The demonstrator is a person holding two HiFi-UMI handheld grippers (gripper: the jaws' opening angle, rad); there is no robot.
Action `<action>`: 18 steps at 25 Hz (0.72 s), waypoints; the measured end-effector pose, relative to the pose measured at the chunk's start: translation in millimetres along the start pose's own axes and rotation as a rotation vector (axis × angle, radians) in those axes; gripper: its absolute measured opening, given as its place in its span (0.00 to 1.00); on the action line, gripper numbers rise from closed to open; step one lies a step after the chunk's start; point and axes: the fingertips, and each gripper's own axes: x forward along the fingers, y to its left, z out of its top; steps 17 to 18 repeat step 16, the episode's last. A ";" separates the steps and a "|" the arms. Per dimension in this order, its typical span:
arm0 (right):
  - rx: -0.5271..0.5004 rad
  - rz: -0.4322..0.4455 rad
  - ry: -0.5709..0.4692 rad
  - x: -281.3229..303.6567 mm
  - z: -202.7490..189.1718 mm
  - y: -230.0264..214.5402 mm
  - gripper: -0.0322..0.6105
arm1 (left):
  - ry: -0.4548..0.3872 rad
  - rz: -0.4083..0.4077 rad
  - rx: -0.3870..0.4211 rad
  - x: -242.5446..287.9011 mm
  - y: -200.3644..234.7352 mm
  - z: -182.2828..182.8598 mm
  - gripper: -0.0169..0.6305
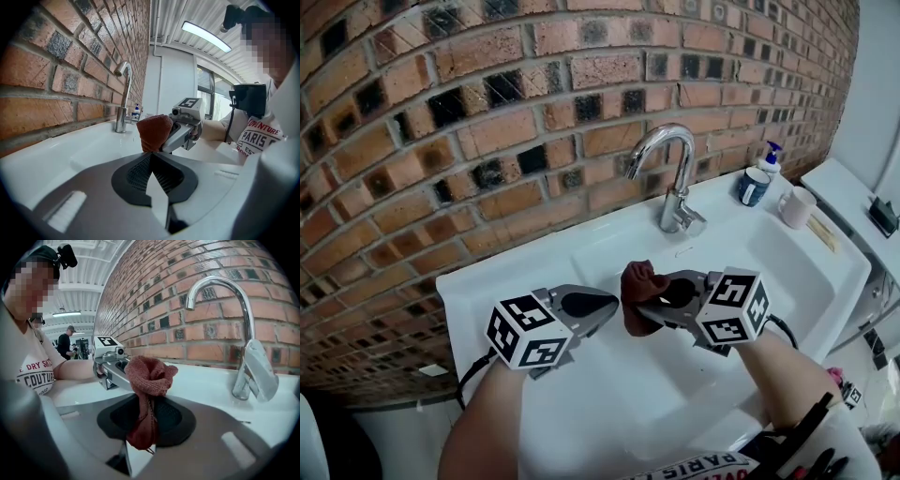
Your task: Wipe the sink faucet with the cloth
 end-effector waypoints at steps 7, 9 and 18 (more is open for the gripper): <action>-0.002 -0.005 -0.002 -0.5 0.2 -1.5 0.19 | 0.001 0.001 0.000 -0.1 0.0 -0.1 0.03; -0.003 -0.001 -0.001 -0.1 -0.3 -0.4 0.19 | 0.001 0.000 0.000 0.0 -0.1 -0.3 0.03; -0.009 0.013 0.006 2.8 -1.2 0.2 0.19 | -0.001 0.004 -0.001 -0.5 1.8 -0.4 0.03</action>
